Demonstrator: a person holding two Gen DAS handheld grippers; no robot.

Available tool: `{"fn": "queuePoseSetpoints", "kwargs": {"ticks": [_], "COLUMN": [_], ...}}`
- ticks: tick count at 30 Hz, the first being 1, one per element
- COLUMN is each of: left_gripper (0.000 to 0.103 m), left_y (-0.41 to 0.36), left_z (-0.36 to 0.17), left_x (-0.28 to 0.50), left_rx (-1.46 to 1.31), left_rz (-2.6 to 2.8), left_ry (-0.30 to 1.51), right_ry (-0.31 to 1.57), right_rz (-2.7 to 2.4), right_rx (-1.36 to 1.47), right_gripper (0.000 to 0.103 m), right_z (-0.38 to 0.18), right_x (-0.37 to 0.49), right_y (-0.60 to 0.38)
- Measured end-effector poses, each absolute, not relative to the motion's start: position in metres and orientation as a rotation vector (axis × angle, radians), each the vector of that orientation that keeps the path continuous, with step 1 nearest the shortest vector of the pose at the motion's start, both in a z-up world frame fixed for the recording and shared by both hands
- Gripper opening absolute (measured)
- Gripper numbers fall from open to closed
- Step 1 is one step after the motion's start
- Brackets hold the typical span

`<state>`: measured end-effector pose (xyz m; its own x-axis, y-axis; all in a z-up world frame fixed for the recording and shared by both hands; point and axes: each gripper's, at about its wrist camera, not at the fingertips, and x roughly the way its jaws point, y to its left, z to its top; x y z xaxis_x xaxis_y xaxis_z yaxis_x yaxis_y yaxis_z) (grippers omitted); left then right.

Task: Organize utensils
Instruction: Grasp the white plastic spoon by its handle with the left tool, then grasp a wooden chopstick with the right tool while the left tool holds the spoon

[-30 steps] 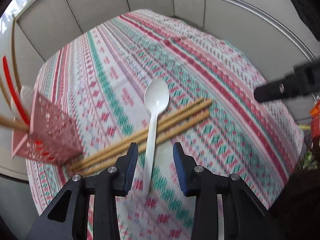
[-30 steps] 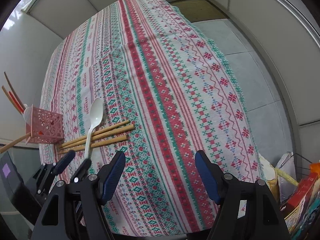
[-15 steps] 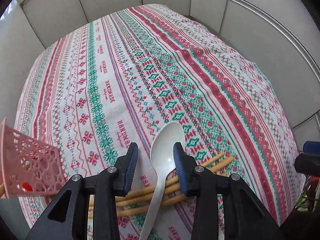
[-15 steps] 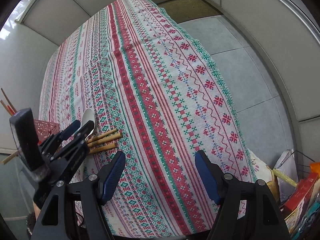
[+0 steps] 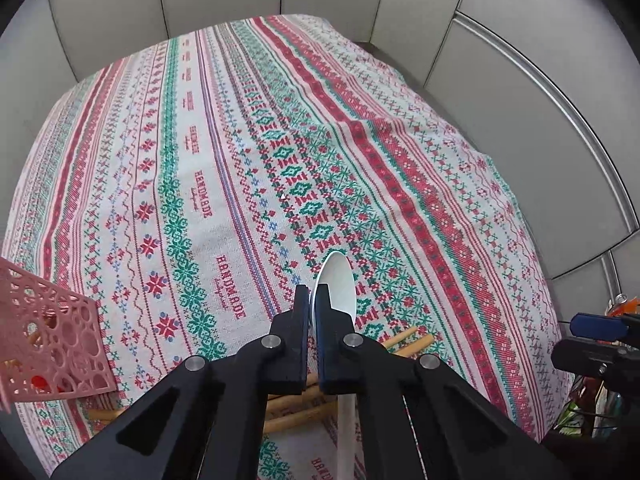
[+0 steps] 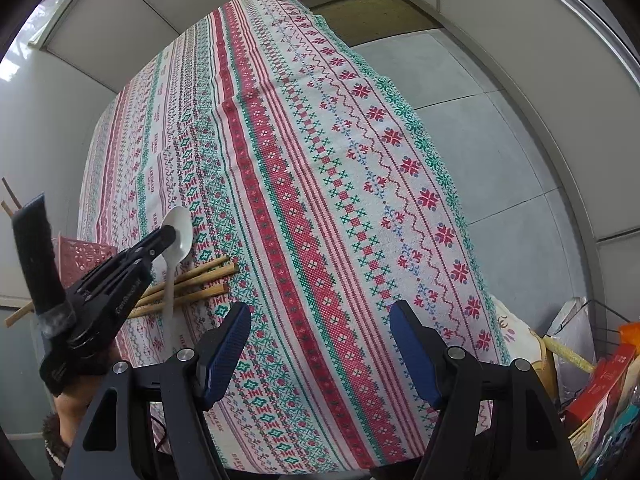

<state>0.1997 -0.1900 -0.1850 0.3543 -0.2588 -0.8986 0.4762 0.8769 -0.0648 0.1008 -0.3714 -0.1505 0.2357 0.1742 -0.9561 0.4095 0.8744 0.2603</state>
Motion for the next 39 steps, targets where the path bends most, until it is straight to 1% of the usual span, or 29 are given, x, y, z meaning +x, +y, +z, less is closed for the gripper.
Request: {"fn": "queuePoseSetpoints", "kwargs": {"ticks": [8,16,18,20,21,23,24,26,29,33,35,37,38,39], "left_gripper": [0.002,0.002,0.002,0.002,0.002,0.002,0.002,0.002,0.002,0.002,0.002,0.002,0.002,0.002], "left_y": [-0.186,-0.164,-0.154,-0.142,-0.137,-0.125,-0.118,-0.106,-0.089,-0.073,-0.068,-0.061,-0.057,-0.052], "left_z": [-0.159,-0.138,-0.138,-0.137,-0.137,-0.138,-0.138,-0.139,-0.141,-0.14,-0.138,-0.136,-0.135,-0.134], "left_x": [0.172,0.122,0.114,0.106,0.104,0.1,0.098,0.096,0.095,0.094,0.092,0.091,0.091,0.09], "left_rx": [0.254,0.323,0.317,0.319,0.321,0.324,0.324,0.323,0.309,0.292,0.29,0.282,0.276,0.27], "left_rz": [-0.514,-0.555,-0.557,-0.551,-0.551,-0.544,-0.541,-0.533,-0.517,-0.512,-0.513,-0.514,-0.514,-0.511], "left_ry": [1.066,1.031,1.041,1.041,1.04,1.04,1.042,1.045,1.055,1.059,1.054,1.053,1.053,1.054], "right_ry": [1.341,1.355,1.358,1.362,1.364,1.369,1.371,1.369,1.358,1.353,1.372,1.394,1.404,1.395], "right_rz": [-0.149,-0.099,-0.073,-0.047,-0.044,-0.031,-0.022,0.01,0.058,0.1,0.109,0.095,0.092,0.094], "right_rx": [0.559,0.586,0.622,0.637,0.633,0.613,0.611,0.609,0.584,0.518,0.483,0.46,0.447,0.434], "right_gripper": [0.073,0.072,0.064,0.054,0.052,0.042,0.04,0.031,0.026,0.021,0.018,0.018,0.015,0.014], "right_z": [-0.15,-0.157,-0.16,-0.162,-0.163,-0.165,-0.167,-0.169,-0.17,-0.174,-0.181,-0.191,-0.196,-0.196], "right_x": [0.103,0.108,0.108,0.111,0.113,0.12,0.123,0.131,0.145,0.164,0.173,0.178,0.18,0.181], "right_y": [-0.365,-0.348,-0.345,-0.338,-0.334,-0.324,-0.32,-0.308,-0.29,-0.266,-0.256,-0.252,-0.251,-0.251]}}
